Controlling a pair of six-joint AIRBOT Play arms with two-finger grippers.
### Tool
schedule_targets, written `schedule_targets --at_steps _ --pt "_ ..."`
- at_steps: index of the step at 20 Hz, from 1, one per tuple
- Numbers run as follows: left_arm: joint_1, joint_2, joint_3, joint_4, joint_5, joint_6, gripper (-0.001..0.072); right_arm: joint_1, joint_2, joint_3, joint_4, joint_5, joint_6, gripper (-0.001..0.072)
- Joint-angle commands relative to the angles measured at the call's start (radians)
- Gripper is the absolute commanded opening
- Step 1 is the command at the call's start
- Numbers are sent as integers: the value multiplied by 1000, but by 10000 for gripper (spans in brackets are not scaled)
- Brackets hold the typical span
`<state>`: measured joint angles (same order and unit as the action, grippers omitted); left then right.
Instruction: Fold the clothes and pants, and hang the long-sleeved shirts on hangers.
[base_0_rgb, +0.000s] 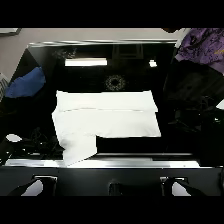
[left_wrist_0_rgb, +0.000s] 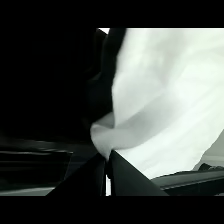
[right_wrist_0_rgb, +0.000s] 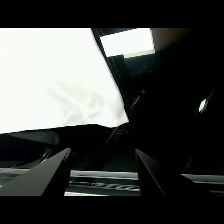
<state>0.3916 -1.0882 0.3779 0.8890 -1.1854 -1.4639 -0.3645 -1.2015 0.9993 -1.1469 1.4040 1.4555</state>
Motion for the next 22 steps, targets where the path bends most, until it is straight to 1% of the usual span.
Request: schedule_targets --at_steps 1,2,3,7,11,14,17,19,21,22 --pt "0 1 0 -3 0 10 17 -1 -27 0 -13 2 8 478" --pt "0 1 0 -3 0 15 17 -1 -59 0 -13 23 6 492" --pt "0 1 0 -3 0 17 17 -1 -91 -2 -10 36 4 538" --pt "0 1 0 -3 -2 28 17 -1 -208 -4 2 60 -32 541" --pt "0 1 0 -3 -2 27 17 0 -309 -33 69 39 -66 540" --pt "0 1 0 -4 -3 27 17 0 -327 -81 83 -18 -88 532" --pt "0 1 0 -3 -1 27 17 0 -327 -135 150 -65 -117 531" --pt "0 1 0 -4 -2 27 17 0 -327 -157 160 -103 -122 511" --pt "0 1 0 -4 -2 24 17 0 -327 -158 160 -135 -125 443" --pt "0 1 0 -3 -2 24 17 0 -327 -158 159 -151 -124 442"
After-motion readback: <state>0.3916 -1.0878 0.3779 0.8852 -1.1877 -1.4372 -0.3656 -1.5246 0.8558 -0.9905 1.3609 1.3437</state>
